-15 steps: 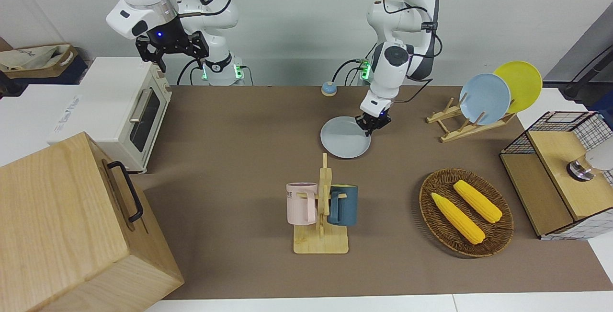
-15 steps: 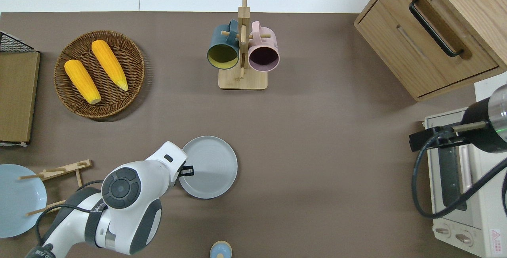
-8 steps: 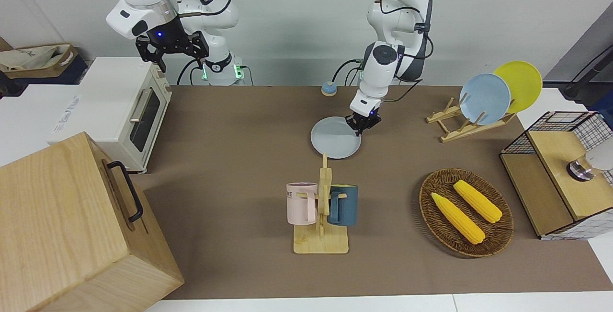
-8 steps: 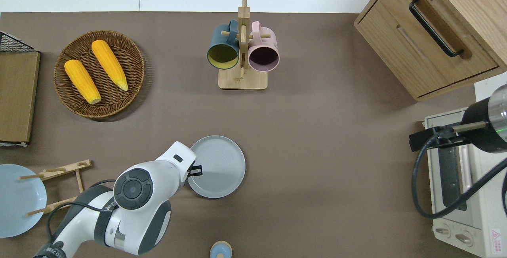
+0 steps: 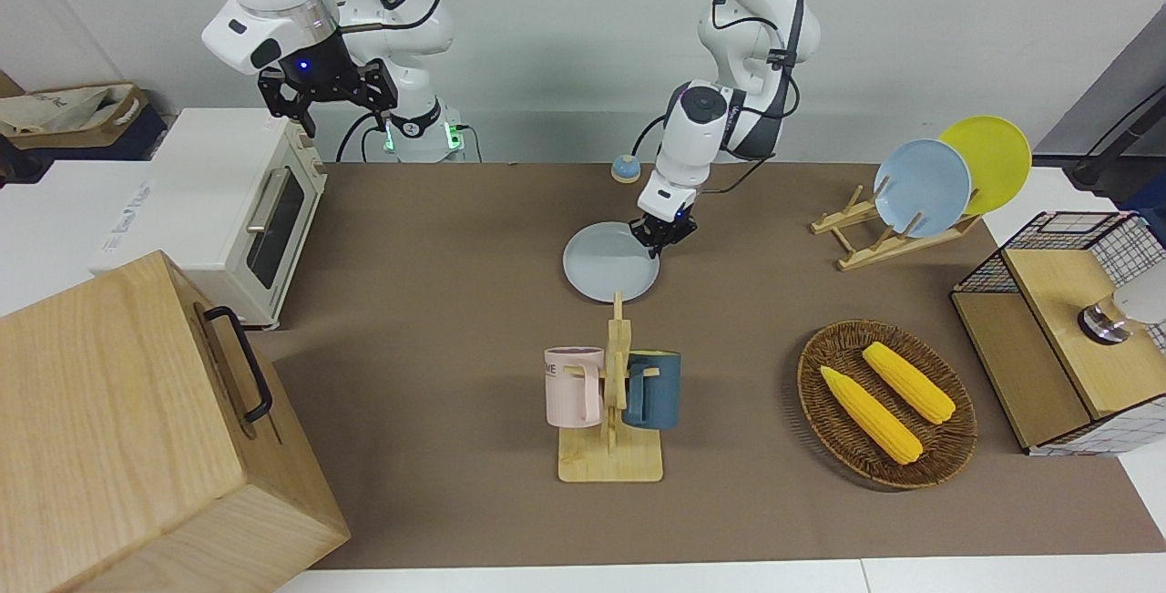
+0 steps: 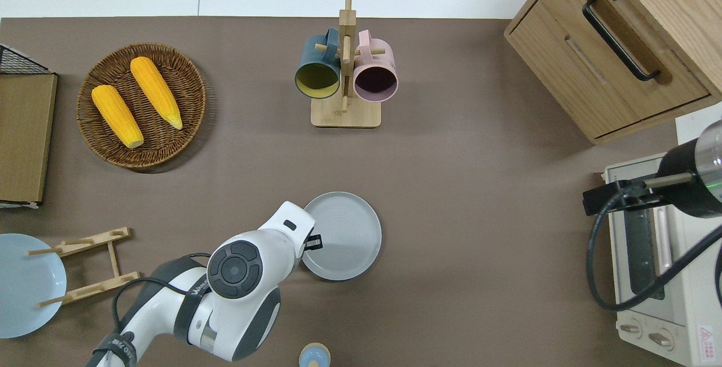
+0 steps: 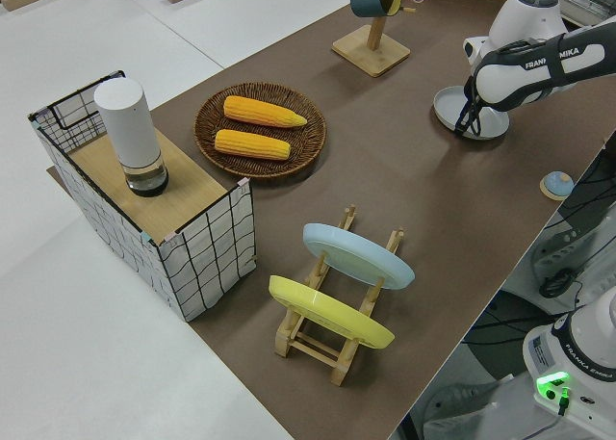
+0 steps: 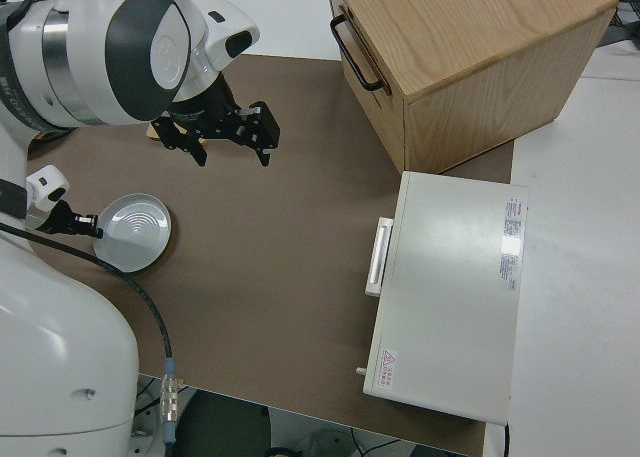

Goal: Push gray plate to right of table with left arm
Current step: 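Push the gray plate with the left gripper toward the toaster oven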

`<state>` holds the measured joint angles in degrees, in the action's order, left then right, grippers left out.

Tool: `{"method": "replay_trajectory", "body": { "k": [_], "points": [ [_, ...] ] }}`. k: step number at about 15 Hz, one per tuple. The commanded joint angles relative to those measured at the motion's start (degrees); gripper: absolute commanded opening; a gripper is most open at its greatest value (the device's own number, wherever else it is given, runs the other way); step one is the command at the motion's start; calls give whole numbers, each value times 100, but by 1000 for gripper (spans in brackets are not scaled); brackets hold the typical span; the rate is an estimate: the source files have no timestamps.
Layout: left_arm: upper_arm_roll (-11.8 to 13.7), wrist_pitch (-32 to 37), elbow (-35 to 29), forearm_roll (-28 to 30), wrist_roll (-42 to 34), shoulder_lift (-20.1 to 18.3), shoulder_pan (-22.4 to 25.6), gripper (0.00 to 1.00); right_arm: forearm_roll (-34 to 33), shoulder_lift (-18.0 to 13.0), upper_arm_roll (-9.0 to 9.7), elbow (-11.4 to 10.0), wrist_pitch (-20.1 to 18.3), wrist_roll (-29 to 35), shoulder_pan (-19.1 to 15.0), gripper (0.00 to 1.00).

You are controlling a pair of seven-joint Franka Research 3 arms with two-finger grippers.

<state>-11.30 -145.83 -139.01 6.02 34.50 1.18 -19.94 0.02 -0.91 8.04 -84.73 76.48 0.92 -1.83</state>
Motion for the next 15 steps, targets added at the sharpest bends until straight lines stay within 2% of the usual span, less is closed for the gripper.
{"method": "replay_trajectory", "body": {
  "k": [1, 7, 15],
  "points": [
    [5, -147, 278, 93, 241, 374, -202, 0, 25, -14, 92, 53, -89, 66, -115, 983],
    [-4, -446, 646, 84, 715, 831, -484, 0, 25, -14, 92, 53, -89, 66, -107, 983],
    [5, -446, 1306, 22, 1365, 1314, -844, 0, 25, -14, 92, 53, -89, 75, -107, 983]
  ]
}}
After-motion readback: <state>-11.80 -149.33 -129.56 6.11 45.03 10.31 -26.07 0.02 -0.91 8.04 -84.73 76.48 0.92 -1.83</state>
